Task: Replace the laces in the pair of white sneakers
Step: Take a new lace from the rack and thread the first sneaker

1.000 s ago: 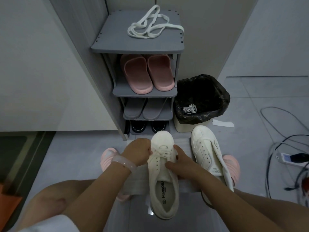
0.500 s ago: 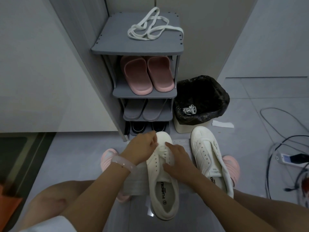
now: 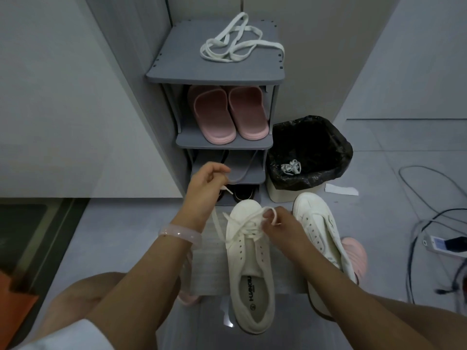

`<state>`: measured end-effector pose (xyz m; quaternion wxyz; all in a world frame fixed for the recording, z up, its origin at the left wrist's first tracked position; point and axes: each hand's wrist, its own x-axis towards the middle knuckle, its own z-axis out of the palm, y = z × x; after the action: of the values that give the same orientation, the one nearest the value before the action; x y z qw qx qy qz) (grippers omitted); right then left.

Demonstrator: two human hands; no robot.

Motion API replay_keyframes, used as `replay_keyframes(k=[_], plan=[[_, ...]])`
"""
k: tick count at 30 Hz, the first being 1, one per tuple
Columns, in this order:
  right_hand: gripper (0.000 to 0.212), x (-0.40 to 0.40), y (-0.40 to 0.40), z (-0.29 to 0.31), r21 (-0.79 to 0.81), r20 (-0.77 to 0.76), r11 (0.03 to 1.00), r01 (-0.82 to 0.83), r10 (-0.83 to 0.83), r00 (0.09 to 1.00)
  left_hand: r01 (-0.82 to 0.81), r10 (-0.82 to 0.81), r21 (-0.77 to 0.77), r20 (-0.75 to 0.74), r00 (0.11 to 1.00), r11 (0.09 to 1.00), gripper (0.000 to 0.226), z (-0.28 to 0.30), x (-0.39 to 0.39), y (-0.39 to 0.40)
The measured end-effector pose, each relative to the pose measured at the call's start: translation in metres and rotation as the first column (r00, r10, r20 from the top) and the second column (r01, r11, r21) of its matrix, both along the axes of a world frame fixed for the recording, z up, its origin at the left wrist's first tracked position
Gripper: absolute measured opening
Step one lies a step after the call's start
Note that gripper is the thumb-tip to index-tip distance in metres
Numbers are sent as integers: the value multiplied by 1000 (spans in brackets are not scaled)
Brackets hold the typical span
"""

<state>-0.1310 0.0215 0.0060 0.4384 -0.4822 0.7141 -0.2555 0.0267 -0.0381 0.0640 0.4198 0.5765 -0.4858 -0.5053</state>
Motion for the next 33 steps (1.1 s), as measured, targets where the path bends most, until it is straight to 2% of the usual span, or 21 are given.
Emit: replay_keyframes(k=[1, 3, 5, 7, 9, 10, 11, 13, 14, 15, 16, 18, 19, 20, 22, 24, 27, 29, 30, 31, 33], plan=[[20, 2, 0, -2, 30, -8, 997, -69, 69, 998, -29, 29, -21, -1, 1000, 999, 28, 0, 3, -1], [24, 9, 1, -2, 75, 78, 984, -158, 153, 985, -103, 103, -104, -8, 995, 989, 29, 3, 7, -2], [16, 15, 0, 2, 55, 119, 976, -210, 203, 972, -156, 162, -222, 9, 987, 962, 28, 10, 13, -3], [21, 18, -5, 7, -11, 211, 989, -150, 149, 966, -179, 199, -341, 26, 980, 923, 23, 18, 20, -4], [20, 16, -13, 12, -52, 316, 999, 13, 4, 949, -192, 244, -447, 61, 968, 874, 14, 26, 29, -6], [17, 14, -17, 13, -77, 321, 994, 81, -53, 946, -200, 268, -480, 77, 960, 854, 14, 29, 34, -8], [15, 12, -20, 12, -112, 266, 985, 133, -99, 959, -204, 283, -496, 89, 955, 844, 15, 30, 37, -9], [18, 10, -18, 10, -238, -4, 959, 155, -161, 987, -191, 277, -493, 108, 955, 849, 16, 31, 41, -12], [15, 11, -14, 10, -329, -154, 941, 75, -131, 979, -172, 257, -481, 117, 959, 860, 16, 31, 41, -12], [6, 15, -9, 13, -387, -276, 919, -77, -36, 961, -148, 232, -468, 128, 964, 871, 17, 31, 39, -11], [6, 22, -3, 14, -365, -391, 891, -271, 117, 913, -122, 207, -457, 141, 968, 881, 19, 30, 36, -10], [22, 36, 7, 8, -179, -583, 784, -594, 402, 706, -63, 164, -451, 188, 968, 890, 23, 31, 30, -6], [26, 40, 11, 4, -89, -632, 760, -644, 457, 626, -29, 144, -452, 222, 964, 891, 25, 31, 29, -4], [28, 41, 12, 0, -30, -653, 780, -625, 458, 603, 6, 124, -455, 257, 958, 891, 26, 32, 27, -2], [31, 38, 11, -5, -8, -626, 852, -524, 404, 667, 85, 92, -469, 342, 935, 879, 29, 32, 27, 0], [27, 36, 8, -10, -6, -594, 880, -474, 379, 710, 207, 27, -451, 459, 888, 868, 32, 26, 28, -2], [17, 34, 3, -13, -38, -572, 899, -437, 339, 747, 433, -265, -168, 581, 769, 886, 41, 8, 26, -5], [14, 32, 2, -16, -60, -513, 903, -426, 338, 789, 536, -384, 27, 728, 569, 844, 51, -7, 25, -6], [14, 30, 1, -16, -75, -462, 906, -417, 339, 819, 583, -399, 74, 798, 451, 809, 53, -14, 26, -5], [14, 29, 0, -15, -89, -407, 908, -409, 341, 847, 635, -414, 95, 829, 375, 766, 53, -20, 26, -3], [15, 27, -2, -13, -92, -330, 904, -417, 367, 870, 712, -523, 153, 784, 334, 685, 51, -31, 24, 3]])
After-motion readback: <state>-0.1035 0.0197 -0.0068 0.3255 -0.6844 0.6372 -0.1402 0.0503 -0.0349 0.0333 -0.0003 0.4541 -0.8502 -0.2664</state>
